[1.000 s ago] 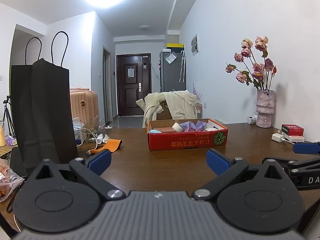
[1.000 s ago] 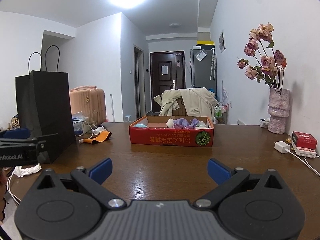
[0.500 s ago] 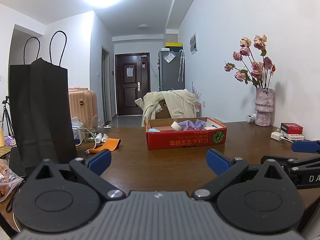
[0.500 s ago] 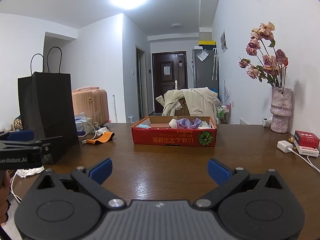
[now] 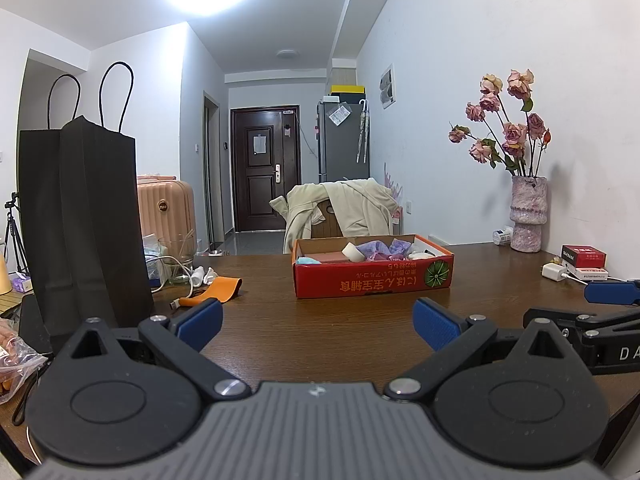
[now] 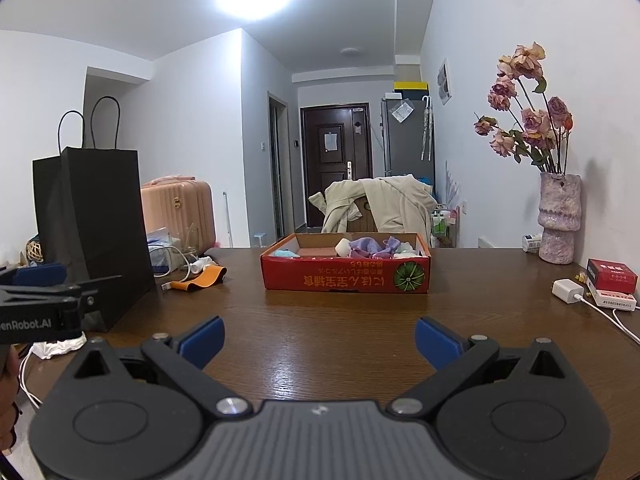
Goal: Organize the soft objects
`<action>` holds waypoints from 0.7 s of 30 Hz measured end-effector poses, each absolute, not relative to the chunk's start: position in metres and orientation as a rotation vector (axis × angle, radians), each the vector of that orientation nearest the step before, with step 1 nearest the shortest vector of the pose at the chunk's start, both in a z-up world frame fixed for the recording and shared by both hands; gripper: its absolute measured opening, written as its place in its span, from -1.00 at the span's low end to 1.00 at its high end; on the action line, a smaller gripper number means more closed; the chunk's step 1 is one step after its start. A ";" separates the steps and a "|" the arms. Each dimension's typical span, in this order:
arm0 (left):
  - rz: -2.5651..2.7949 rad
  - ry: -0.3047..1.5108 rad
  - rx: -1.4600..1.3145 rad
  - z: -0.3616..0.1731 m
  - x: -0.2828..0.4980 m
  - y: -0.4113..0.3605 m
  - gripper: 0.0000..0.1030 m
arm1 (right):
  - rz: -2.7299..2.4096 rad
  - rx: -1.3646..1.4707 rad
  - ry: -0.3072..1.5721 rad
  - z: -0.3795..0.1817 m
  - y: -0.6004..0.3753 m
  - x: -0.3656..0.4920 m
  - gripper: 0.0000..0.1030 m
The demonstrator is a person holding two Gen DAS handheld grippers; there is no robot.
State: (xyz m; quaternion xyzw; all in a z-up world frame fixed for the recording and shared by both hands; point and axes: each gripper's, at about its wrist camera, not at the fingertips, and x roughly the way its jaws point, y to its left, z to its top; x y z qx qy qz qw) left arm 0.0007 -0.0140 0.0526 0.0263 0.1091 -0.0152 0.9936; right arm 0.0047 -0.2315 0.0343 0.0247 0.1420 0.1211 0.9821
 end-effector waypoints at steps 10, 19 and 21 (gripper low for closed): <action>-0.031 0.218 0.053 0.053 0.001 -0.014 1.00 | 0.246 0.046 0.277 0.035 -0.230 0.002 0.98; -0.037 0.207 0.047 0.053 0.001 -0.013 1.00 | 0.232 0.052 0.274 0.034 -0.230 0.001 0.98; -0.035 0.202 0.048 0.053 0.000 -0.013 1.00 | 0.232 0.058 0.273 0.034 -0.231 0.001 0.98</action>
